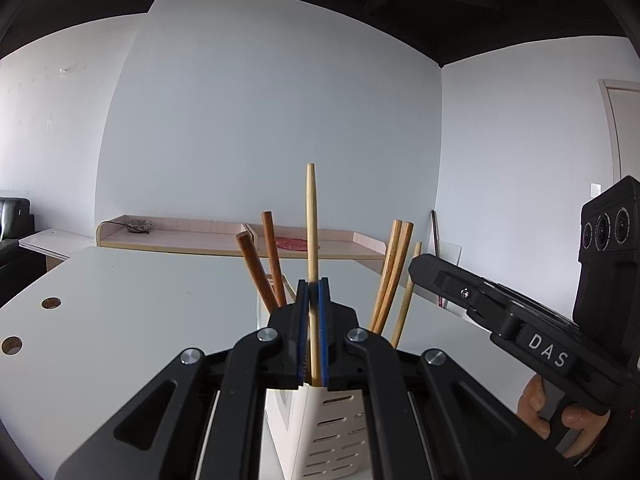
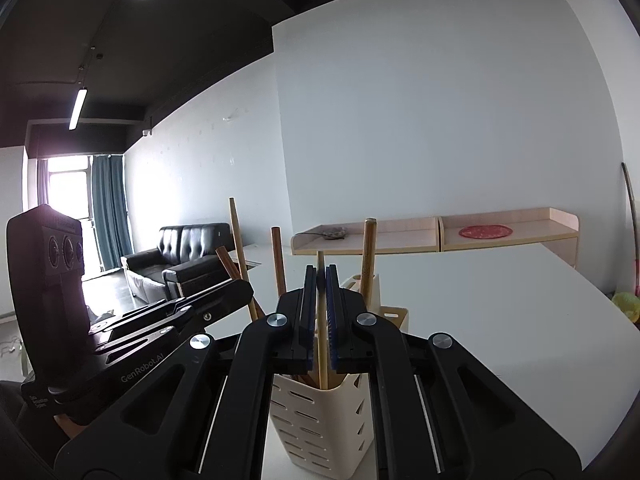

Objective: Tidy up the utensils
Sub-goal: 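Lower the left chopstick into the holder while the right lowers its chopstick in, then open both grippers to release the chopsticks into the holder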

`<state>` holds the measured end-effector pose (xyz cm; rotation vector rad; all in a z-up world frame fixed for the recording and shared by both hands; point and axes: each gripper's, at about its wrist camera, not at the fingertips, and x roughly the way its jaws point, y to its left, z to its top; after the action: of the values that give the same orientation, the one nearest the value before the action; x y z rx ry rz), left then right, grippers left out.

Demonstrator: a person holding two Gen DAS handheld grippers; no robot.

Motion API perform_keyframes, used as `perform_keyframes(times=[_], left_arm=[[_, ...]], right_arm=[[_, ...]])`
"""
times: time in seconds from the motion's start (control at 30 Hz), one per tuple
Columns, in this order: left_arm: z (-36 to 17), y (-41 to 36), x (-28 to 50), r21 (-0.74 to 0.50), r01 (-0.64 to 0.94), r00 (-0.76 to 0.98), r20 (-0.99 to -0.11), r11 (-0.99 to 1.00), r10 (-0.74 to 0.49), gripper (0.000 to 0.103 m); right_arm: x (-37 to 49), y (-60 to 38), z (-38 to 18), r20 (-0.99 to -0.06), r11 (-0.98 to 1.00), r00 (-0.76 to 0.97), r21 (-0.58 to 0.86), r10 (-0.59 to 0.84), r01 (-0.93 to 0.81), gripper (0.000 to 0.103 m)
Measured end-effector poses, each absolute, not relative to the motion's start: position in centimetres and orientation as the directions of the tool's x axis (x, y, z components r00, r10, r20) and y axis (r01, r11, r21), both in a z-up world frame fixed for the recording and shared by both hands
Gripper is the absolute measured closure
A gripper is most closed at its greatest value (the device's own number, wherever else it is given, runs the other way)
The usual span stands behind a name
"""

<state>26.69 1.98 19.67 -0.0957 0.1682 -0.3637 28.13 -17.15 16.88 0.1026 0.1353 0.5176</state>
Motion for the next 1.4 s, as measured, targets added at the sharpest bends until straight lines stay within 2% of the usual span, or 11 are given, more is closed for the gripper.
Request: perform_keyframes(times=[0.13,0.4,0.6,0.83,0.97,1.03,1.1,1.23,1.4], left_arm=[[19.8,2.5,26.7,-0.139,0.332,0.919,-0.176,0.933,-0.353,0.098],[18.9,2.3,26.0,-0.100,0.312,0.920,-0.216,0.945,-0.326,0.098],[18.6,2.2,26.4,-0.109,0.305,0.914,-0.247,0.946,-0.323,0.098],[18.3,2.2,25.1,-0.098,0.313,0.912,-0.248,0.945,-0.328,0.098],[18.3,2.3,24.2,-0.069,0.249,0.942,-0.216,0.966,-0.258,0.098],[18.5,2.5,23.3,-0.048,0.266,0.945,-0.187,0.963,-0.270,0.094],[18.8,2.6,22.6,-0.041,0.269,0.945,-0.180,0.962,-0.272,0.086],[19.0,3.0,21.6,-0.075,0.308,0.923,-0.216,0.948,-0.317,0.084],[18.0,3.2,21.1,-0.113,0.352,0.871,-0.324,0.929,-0.369,0.084]], right_arm=[[27.9,-17.0,17.2,-0.130,0.878,0.870,0.126,0.476,-0.462,0.098],[27.0,-17.5,16.7,-0.124,0.889,0.881,0.112,0.456,-0.444,0.098],[27.1,-17.6,15.8,-0.171,0.897,0.881,0.119,0.441,-0.426,0.098],[26.7,-18.0,15.0,-0.191,0.893,0.873,0.146,0.448,-0.427,0.097],[26.5,-18.4,14.9,-0.199,0.889,0.869,0.174,0.453,-0.424,0.096],[26.4,-18.6,15.0,-0.212,0.897,0.874,0.177,0.437,-0.406,0.094],[26.2,-18.9,15.0,-0.226,0.896,0.870,0.196,0.438,-0.399,0.091],[26.3,-19.7,14.7,-0.294,0.885,0.842,0.271,0.451,-0.379,0.085],[26.5,-19.9,13.3,-0.444,0.883,0.772,0.341,0.454,-0.323,0.081]])
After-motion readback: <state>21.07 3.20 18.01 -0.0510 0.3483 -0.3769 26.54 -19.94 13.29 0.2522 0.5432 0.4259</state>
